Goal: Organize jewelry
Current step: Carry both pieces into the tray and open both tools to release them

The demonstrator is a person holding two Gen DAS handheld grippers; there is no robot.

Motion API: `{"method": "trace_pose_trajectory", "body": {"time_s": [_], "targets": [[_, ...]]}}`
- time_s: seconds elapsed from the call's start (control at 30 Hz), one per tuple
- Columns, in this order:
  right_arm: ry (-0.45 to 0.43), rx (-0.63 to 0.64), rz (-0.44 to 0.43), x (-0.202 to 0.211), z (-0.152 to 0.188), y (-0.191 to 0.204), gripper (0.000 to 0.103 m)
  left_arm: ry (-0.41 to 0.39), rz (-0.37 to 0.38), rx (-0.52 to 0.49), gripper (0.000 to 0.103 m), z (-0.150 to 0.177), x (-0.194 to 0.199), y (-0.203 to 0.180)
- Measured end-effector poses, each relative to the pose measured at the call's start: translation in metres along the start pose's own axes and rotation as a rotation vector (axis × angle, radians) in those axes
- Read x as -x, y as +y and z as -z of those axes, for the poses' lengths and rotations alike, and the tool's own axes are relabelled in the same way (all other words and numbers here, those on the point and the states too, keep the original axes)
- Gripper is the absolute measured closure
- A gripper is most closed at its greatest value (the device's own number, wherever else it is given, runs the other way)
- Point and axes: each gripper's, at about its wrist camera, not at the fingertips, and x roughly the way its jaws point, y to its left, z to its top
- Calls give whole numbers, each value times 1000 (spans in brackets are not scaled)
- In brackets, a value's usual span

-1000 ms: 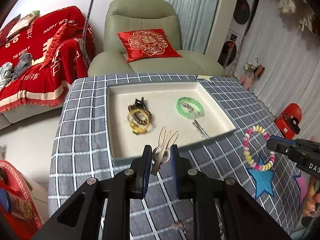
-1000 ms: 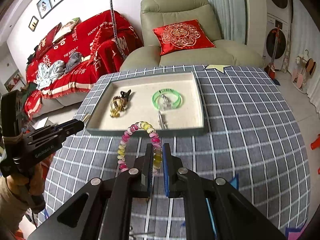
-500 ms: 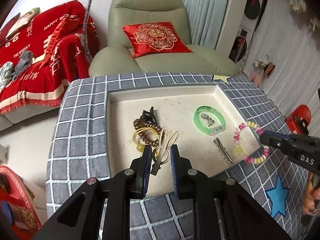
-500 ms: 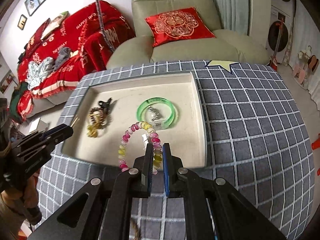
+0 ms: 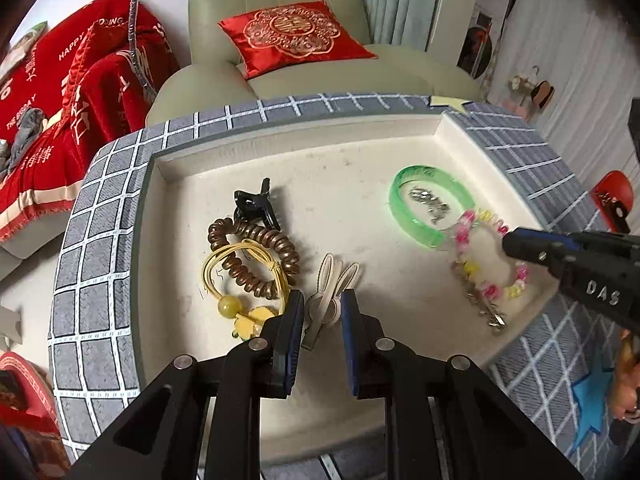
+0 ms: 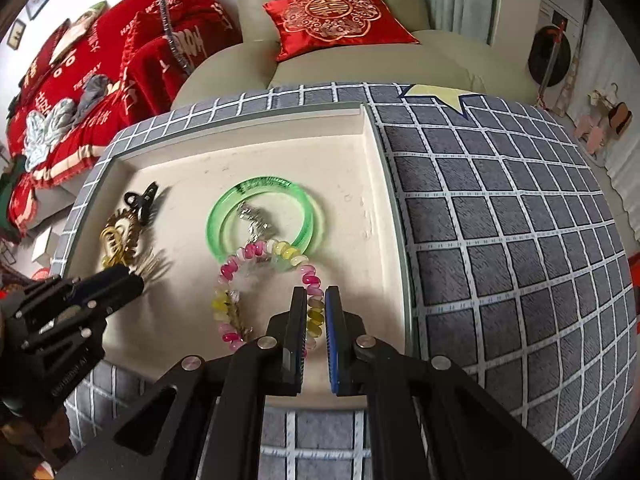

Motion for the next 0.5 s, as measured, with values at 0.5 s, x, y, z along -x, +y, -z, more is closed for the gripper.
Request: {"method": "trace_pose_trajectory", "body": {"time_s": [0.5], "targets": [[-3, -18, 3, -13, -3, -1, 92, -31, -71, 4, 68, -5, -7, -1]]}}
